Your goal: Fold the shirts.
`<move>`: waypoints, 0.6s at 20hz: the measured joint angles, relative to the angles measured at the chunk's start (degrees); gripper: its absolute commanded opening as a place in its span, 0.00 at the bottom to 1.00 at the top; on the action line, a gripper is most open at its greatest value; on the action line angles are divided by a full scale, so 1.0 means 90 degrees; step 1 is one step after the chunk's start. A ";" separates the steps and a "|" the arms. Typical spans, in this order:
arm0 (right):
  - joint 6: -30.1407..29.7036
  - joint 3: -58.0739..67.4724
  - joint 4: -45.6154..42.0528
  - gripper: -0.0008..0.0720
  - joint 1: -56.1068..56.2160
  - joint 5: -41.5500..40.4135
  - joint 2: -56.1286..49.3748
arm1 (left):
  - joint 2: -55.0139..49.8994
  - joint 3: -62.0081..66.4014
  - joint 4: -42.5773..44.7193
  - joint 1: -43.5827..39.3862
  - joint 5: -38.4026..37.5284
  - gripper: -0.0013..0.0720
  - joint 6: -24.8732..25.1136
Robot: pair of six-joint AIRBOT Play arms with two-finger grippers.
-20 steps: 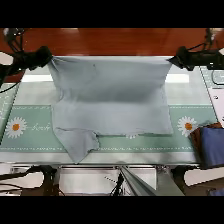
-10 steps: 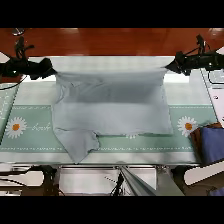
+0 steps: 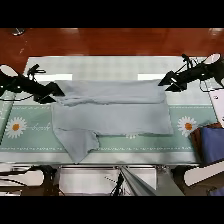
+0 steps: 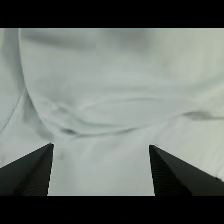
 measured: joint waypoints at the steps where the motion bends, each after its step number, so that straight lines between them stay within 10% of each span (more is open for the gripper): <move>1: 0.0005 0.0007 -0.0056 0.87 -0.0073 0.0189 0.0124 | 0.0068 0.0036 0.0136 0.0066 -0.0228 0.98 0.0012; 12: -0.0102 -0.3388 -0.0493 0.86 -0.1117 -0.0522 0.3915 | 0.2351 -0.3242 0.0794 0.1600 -0.0933 0.98 0.0146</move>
